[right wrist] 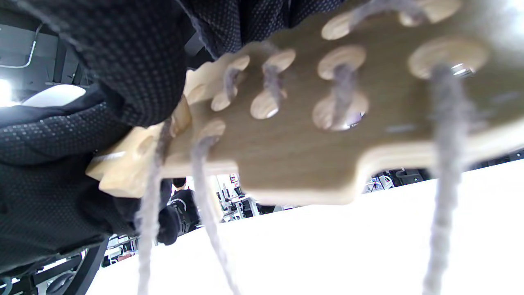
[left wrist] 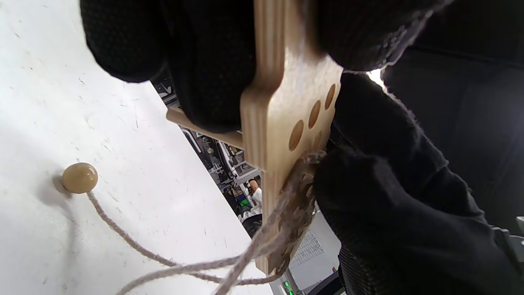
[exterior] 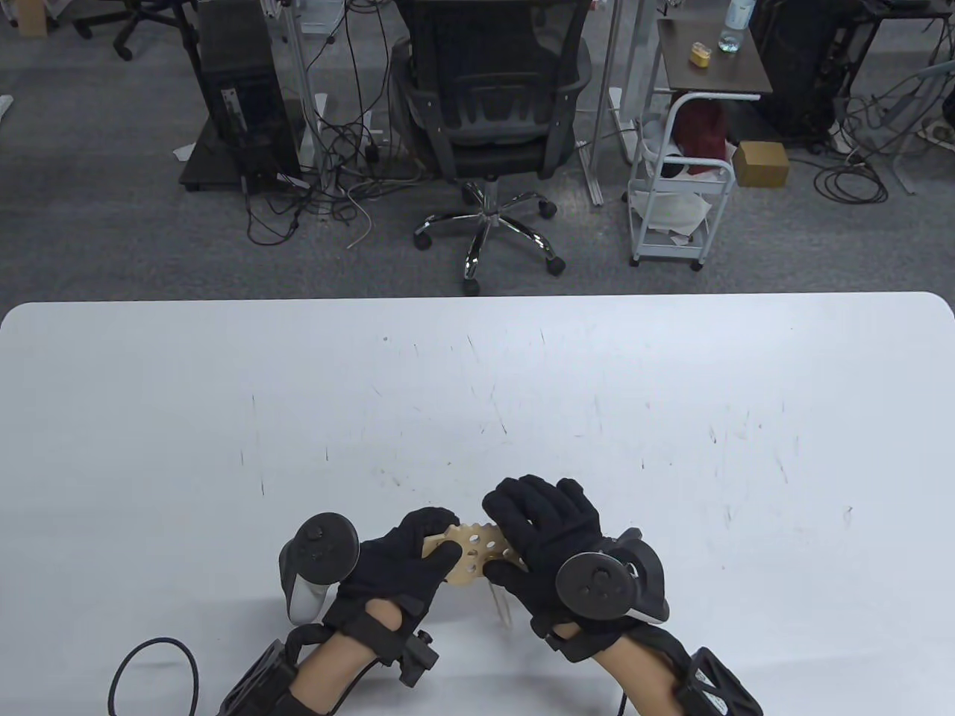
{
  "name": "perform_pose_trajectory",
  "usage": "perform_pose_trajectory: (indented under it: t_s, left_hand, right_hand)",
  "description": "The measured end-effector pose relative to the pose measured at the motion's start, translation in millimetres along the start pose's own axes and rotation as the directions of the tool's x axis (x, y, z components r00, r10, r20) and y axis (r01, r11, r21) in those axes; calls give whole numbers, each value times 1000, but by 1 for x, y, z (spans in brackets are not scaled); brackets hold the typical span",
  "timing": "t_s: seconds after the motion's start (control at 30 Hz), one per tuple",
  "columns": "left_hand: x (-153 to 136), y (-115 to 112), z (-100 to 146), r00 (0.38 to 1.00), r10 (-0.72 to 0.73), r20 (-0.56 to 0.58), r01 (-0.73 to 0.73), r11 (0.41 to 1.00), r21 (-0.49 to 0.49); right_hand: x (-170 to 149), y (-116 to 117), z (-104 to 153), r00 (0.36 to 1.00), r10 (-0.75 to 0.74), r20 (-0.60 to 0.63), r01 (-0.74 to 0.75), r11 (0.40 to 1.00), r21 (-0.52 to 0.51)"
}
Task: Thread rope through all holes on crocodile lacing toy
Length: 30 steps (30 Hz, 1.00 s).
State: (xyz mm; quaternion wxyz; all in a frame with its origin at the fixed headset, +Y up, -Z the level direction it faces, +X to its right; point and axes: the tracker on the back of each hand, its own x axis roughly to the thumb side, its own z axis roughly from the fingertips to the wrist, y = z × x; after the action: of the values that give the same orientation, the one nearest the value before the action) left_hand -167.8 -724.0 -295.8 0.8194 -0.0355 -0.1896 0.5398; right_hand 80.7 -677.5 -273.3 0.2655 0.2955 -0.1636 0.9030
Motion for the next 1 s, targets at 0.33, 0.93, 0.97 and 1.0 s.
perform_pose_trajectory:
  t_s: [0.33,0.93,0.97,1.0]
  left_hand:
    - [-1,3,1,1000,13,-18,-13,999,29]
    - [-9,34,1,996,73,-61,-62,984,170]
    - [-9,36,1,995,79,-63,-66,982,179]
    - [-10,38,1,994,85,-65,-71,980,186]
  right_hand:
    - [1,0,1,1000,11,4,-11,1000,-16]
    - [-24,-30,0,994,-57,-99,38,983,-180]
    - [-26,-32,0,992,-58,-108,37,981,-190]
    - [-29,-33,1,991,-61,-118,37,980,-196]
